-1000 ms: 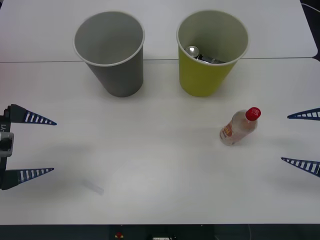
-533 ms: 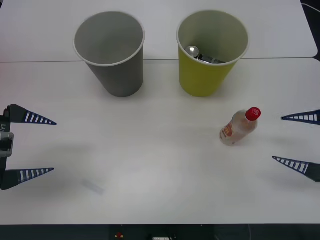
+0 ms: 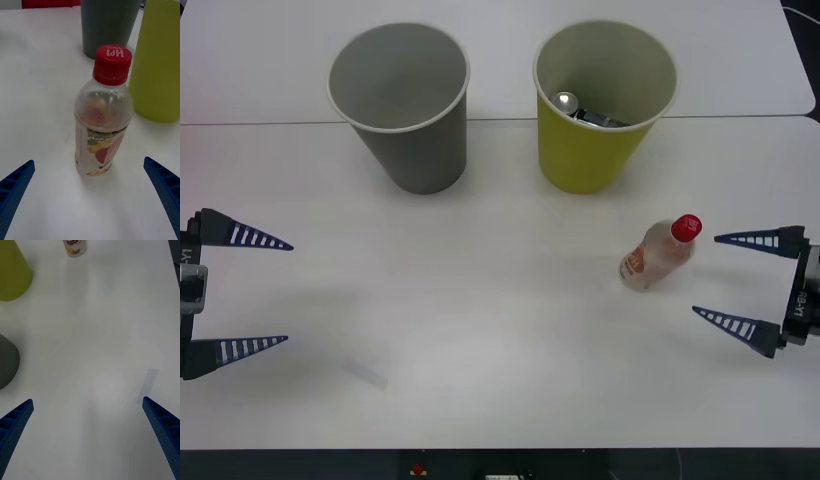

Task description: Put the can into the green bin and the plastic bottle into the gray bin

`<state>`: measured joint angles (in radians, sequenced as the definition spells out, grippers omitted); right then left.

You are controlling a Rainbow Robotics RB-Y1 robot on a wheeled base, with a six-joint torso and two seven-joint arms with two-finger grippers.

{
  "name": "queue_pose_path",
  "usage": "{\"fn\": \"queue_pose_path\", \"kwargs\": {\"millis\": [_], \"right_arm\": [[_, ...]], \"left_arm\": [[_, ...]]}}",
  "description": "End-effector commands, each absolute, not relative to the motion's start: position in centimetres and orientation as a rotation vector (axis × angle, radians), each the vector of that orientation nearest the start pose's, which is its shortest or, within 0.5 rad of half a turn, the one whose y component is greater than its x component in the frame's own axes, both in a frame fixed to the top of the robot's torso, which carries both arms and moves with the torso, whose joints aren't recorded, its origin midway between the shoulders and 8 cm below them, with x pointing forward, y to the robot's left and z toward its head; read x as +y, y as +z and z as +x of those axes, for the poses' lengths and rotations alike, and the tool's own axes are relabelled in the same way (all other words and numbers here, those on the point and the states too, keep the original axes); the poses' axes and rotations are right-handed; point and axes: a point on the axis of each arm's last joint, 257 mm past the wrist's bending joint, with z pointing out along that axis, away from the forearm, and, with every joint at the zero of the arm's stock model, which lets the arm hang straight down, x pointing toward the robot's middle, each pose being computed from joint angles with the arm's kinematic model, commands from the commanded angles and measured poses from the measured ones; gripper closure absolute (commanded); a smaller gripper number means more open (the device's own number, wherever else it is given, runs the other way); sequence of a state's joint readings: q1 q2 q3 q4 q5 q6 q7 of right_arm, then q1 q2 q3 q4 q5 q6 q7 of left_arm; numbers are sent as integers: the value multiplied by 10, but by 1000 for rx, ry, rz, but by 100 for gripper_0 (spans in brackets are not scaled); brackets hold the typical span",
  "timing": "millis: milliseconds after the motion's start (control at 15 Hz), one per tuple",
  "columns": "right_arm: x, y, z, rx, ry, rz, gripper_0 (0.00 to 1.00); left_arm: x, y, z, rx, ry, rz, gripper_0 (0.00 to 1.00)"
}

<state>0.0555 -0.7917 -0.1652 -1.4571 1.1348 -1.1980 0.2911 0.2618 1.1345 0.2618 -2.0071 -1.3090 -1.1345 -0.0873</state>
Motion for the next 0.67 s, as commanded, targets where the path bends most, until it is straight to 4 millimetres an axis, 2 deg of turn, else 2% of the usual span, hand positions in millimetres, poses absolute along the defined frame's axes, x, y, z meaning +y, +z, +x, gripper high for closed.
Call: {"fn": "queue_pose_path", "kwargs": {"millis": [67,400,667], "right_arm": [[-289,-231,410,1483,405,-1168,0],[-272,-247,425,1480,462,-1047,0],[-251,-253,435,1456,498,-976,0]], "left_arm": [[286,-167,341,1444,-118,1762,0],[286,-167,341,1444,-118,1762,0],[286,-167,341,1444,-118,1762,0]]}}
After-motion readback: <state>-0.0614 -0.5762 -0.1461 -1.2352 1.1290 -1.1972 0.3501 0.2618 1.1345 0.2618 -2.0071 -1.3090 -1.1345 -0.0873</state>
